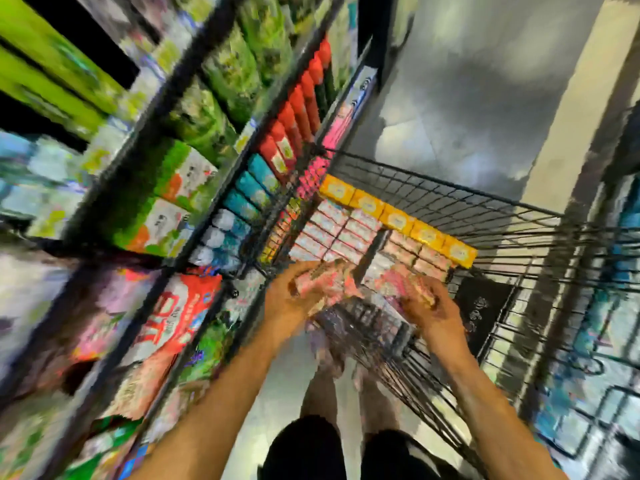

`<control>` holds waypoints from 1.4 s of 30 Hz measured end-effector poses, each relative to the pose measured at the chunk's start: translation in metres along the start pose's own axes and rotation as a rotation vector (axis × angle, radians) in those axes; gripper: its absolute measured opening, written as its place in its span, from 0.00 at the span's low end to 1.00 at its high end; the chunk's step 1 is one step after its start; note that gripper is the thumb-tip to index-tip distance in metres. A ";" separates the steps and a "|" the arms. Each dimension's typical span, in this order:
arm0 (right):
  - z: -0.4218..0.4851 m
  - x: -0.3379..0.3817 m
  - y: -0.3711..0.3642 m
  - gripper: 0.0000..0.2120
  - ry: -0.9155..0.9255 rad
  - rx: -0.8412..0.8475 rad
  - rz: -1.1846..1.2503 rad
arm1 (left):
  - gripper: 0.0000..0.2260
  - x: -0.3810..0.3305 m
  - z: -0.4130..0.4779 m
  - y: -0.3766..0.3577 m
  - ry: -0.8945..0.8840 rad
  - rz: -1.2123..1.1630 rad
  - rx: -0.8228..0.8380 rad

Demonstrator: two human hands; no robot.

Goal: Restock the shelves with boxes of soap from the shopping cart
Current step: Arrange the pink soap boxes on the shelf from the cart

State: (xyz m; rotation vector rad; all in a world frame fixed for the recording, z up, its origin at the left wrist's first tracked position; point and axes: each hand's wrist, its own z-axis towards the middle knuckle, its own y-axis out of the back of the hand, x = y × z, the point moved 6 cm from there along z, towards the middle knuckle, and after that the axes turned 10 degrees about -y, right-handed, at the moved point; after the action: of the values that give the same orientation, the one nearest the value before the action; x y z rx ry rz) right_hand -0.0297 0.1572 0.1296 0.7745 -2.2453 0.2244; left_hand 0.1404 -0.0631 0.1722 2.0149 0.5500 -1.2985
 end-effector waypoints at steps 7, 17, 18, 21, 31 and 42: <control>-0.079 0.116 -0.102 0.15 0.194 0.307 -0.136 | 0.19 -0.043 -0.109 0.131 -0.001 -0.266 -0.433; -0.198 0.168 -0.295 0.16 0.412 0.745 -0.189 | 0.17 -0.098 -0.242 0.302 -0.214 -0.479 -0.834; -0.209 0.167 -0.310 0.16 0.418 0.769 -0.182 | 0.17 -0.102 -0.252 0.317 -0.230 -0.495 -0.866; -0.238 0.161 -0.351 0.19 0.417 0.839 -0.190 | 0.16 -0.105 -0.282 0.362 -0.251 -0.476 -0.966; -0.290 0.145 -0.425 0.16 0.469 0.903 -0.251 | 0.18 -0.110 -0.292 0.491 -0.312 -0.146 -1.039; -0.303 0.157 -0.466 0.14 0.534 0.961 -0.285 | 0.18 -0.095 -0.259 0.539 -0.086 0.223 -1.007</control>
State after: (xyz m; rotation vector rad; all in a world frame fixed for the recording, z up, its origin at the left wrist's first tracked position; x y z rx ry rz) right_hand 0.3403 -0.1752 0.4229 1.3074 -1.4207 1.2564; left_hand 0.6176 -0.2449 0.4967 1.1297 0.7205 -0.7218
